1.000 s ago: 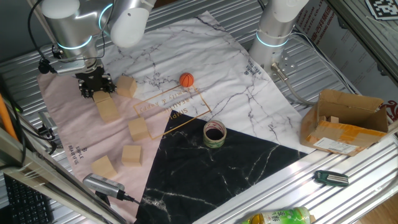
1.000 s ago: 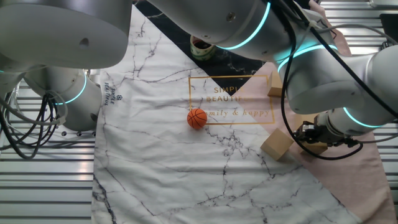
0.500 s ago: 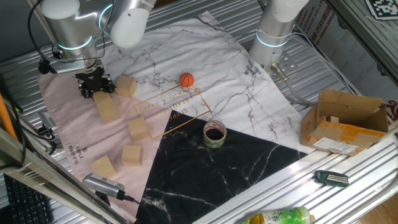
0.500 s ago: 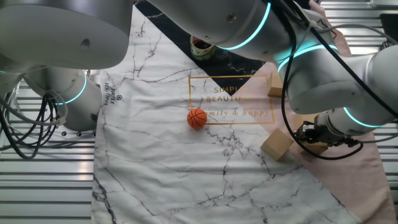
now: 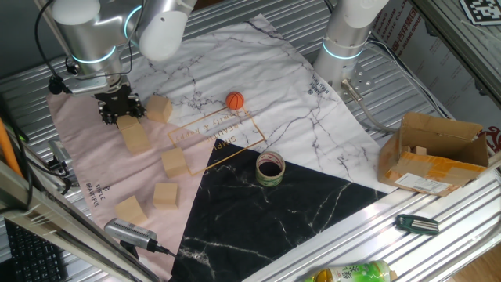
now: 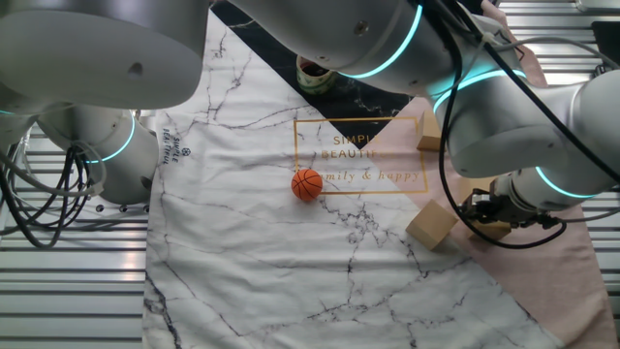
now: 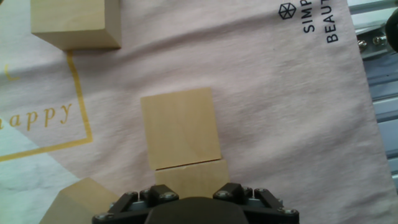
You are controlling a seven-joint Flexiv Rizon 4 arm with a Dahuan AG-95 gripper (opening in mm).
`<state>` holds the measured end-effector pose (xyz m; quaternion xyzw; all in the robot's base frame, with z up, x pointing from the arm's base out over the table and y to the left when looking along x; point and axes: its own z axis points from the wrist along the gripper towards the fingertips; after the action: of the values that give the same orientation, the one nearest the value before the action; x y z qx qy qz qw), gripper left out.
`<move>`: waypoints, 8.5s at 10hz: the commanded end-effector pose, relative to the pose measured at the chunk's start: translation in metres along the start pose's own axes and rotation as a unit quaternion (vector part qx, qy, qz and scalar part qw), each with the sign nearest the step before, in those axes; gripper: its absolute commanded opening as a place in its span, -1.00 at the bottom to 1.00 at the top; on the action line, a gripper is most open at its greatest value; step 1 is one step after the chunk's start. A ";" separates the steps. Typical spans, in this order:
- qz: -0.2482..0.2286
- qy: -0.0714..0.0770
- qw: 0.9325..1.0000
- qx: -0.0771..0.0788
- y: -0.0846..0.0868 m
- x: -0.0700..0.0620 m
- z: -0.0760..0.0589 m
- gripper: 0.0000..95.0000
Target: Stack the blocks into a pyramid shape
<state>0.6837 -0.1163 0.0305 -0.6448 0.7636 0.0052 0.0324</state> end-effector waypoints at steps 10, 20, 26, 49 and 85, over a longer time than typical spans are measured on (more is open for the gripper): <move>0.001 0.003 1.000 -0.007 0.000 -0.001 0.001 0.60; 0.009 -0.003 1.000 -0.011 -0.001 -0.001 0.001 0.60; 0.013 -0.001 1.000 -0.014 -0.001 -0.001 0.000 0.60; 0.320 0.047 0.946 0.006 0.070 0.051 -0.081 1.00; 0.365 0.010 0.931 -0.014 0.072 0.052 -0.077 0.60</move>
<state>0.6006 -0.1596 0.1025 -0.3208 0.9469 0.0200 0.0110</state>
